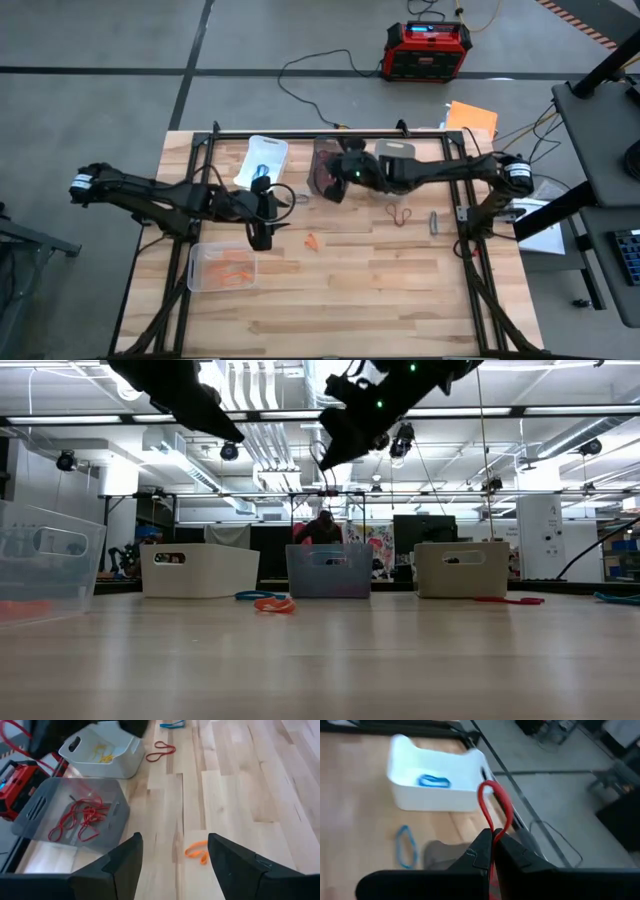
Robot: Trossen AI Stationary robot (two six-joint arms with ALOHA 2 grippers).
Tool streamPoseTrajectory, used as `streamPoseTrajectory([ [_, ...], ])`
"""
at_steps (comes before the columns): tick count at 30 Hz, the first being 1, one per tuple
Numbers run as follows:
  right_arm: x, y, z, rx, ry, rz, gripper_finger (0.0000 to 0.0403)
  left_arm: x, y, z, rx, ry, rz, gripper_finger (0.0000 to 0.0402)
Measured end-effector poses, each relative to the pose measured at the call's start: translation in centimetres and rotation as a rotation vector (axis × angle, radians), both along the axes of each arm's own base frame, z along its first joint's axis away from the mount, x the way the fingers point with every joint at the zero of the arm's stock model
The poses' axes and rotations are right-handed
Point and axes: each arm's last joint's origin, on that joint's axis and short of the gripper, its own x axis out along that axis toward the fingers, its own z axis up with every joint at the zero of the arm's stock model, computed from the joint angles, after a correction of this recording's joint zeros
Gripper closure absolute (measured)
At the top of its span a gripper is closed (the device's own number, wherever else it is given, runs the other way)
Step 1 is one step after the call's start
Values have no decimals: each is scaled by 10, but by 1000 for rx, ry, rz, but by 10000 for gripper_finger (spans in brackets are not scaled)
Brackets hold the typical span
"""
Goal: Sort rubber bands into baskets
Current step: Put the red rubber band into the black bin, then put the blue rubber band into the white bin
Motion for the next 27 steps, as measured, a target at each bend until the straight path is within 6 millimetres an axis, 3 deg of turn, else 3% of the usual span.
streamPoseTrajectory([
  [5, -4, -28, -11, 72, 13, -43, 394, 1, 0, -5, -13, -1, 9, 194],
  [12, -2, -51, -30, 185, 2, -95, 394, 4, -1, -9, -8, 16, 7, 194],
  [19, -3, -62, -35, 266, -49, -177, 382, 3, -1, -10, -7, 23, 6, 194],
  [27, -3, -62, -36, 293, -58, -171, 313, 2, 0, -14, -4, 39, 6, 194],
])
